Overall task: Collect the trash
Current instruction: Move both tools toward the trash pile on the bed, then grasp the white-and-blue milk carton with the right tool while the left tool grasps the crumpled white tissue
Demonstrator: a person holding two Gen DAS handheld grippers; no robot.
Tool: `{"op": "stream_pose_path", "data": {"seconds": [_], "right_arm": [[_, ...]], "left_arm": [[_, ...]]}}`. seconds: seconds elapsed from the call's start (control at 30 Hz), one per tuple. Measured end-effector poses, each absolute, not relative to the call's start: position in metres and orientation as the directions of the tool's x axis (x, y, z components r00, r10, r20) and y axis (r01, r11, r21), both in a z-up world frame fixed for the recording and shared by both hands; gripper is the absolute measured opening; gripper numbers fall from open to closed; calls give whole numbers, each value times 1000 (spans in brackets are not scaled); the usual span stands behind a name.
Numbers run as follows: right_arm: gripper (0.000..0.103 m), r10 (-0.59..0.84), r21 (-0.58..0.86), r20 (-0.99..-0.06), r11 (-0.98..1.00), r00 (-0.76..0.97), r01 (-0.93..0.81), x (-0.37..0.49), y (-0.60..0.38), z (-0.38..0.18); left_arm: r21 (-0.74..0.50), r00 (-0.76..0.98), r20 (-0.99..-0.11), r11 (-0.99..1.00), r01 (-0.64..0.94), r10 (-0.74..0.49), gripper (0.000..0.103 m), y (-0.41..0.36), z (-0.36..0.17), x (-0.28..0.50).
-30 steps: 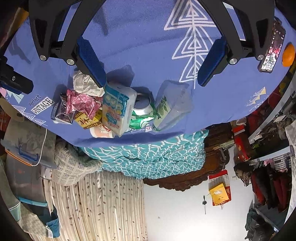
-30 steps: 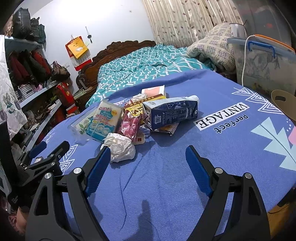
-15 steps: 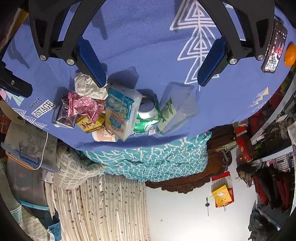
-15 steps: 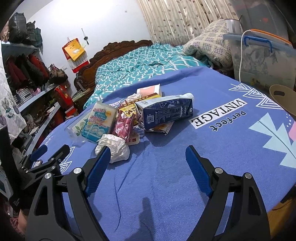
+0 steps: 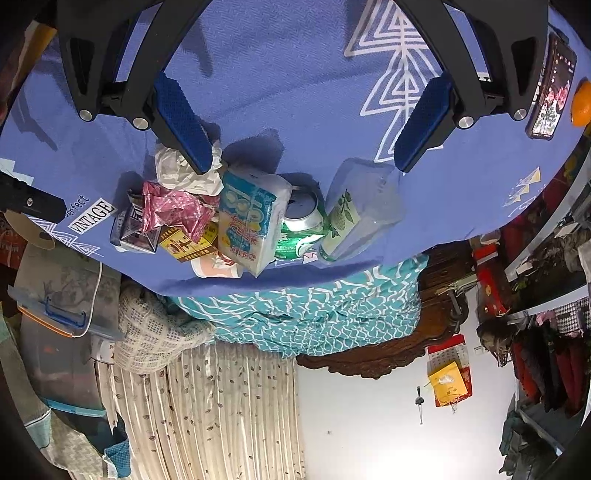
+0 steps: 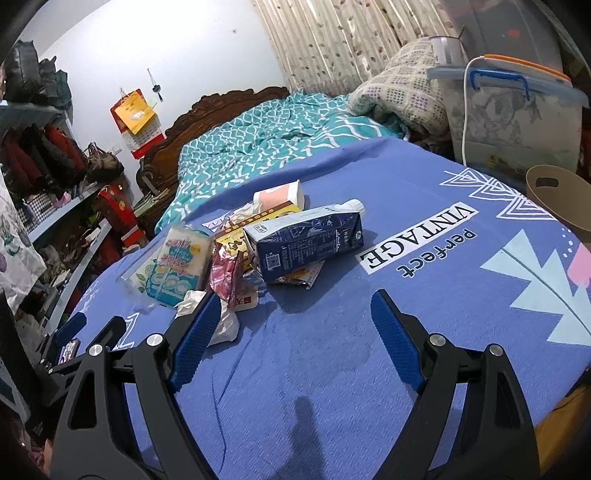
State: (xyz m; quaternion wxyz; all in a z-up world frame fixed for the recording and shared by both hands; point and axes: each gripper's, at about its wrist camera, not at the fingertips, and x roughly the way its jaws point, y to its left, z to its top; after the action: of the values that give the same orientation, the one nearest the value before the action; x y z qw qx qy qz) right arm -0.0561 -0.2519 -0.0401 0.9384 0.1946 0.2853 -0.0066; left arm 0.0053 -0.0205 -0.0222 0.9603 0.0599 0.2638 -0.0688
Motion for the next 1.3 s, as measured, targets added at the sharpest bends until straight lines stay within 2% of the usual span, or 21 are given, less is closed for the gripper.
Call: {"op": "stream_pose_path", "data": {"seconds": [0.83, 1.3], "right_arm": [[83, 89, 381, -541, 912, 836, 150, -50, -267, -44], [83, 104, 413, -513, 900, 852, 139, -41, -282, -32]], "left_arm": [[73, 832, -538, 976, 206, -135, 94, -29, -21, 9], [66, 819, -554, 973, 223, -150, 94, -34, -21, 11]]}}
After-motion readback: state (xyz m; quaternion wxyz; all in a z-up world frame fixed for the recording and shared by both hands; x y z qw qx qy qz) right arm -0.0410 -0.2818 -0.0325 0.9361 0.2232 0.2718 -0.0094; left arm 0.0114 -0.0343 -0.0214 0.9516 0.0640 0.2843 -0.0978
